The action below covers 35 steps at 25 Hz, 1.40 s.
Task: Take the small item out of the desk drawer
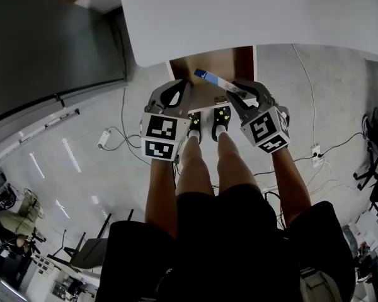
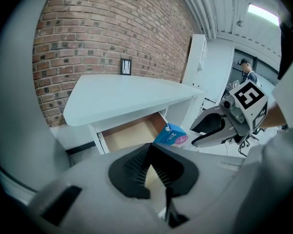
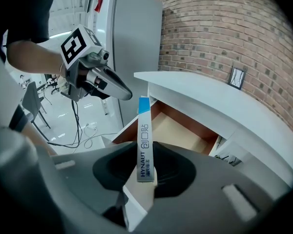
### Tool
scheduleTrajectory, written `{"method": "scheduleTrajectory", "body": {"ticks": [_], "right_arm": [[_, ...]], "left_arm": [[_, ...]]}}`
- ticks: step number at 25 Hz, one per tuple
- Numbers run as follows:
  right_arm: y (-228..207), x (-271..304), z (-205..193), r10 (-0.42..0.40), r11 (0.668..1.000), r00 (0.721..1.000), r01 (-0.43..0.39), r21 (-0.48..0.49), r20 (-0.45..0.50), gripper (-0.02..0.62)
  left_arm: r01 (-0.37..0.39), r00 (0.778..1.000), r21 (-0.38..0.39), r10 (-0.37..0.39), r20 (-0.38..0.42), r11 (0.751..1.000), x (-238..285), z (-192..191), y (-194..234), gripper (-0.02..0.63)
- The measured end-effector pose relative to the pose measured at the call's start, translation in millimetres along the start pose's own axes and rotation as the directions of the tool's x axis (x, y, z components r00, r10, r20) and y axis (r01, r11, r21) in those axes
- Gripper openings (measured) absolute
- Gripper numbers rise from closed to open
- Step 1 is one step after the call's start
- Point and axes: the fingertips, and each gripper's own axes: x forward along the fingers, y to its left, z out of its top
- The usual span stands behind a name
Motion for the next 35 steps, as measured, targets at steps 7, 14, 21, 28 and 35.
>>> {"method": "scheduleTrajectory", "body": {"ticks": [7, 14, 21, 28, 35], "right_arm": [[-3.1, -15.9, 10.2, -0.027, 0.999, 0.999, 0.025, 0.042, 0.032, 0.106], [-6.7, -32.6, 17.0, -0.049, 0.996, 0.997, 0.045, 0.072, 0.054, 0.106], [-8.3, -49.7, 28.6, -0.062, 0.993, 0.995, 0.053, 0.108, 0.081, 0.106], [-13.3, -67.9, 40.3, -0.094, 0.984, 0.989, 0.074, 0.164, 0.115, 0.106], [-18.8, -84.3, 54.4, -0.119, 0.969, 0.980, 0.080, 0.234, 0.158, 0.106]], "left_arm": [[0.008, 1.000, 0.003, -0.008, 0.018, 1.000, -11.0, 11.2, -2.7, -0.002], [0.015, 0.999, -0.004, -0.015, 0.033, 1.000, -20.8, 22.5, -8.1, -0.002], [0.011, 0.998, -0.001, -0.011, 0.061, 1.000, -34.3, 35.7, -11.3, -0.002], [0.005, 0.996, -0.004, -0.005, 0.086, 1.000, -49.2, 47.1, -13.2, -0.002], [0.007, 0.994, -0.008, -0.006, 0.110, 1.000, -63.4, 59.3, -16.0, -0.002]]}}
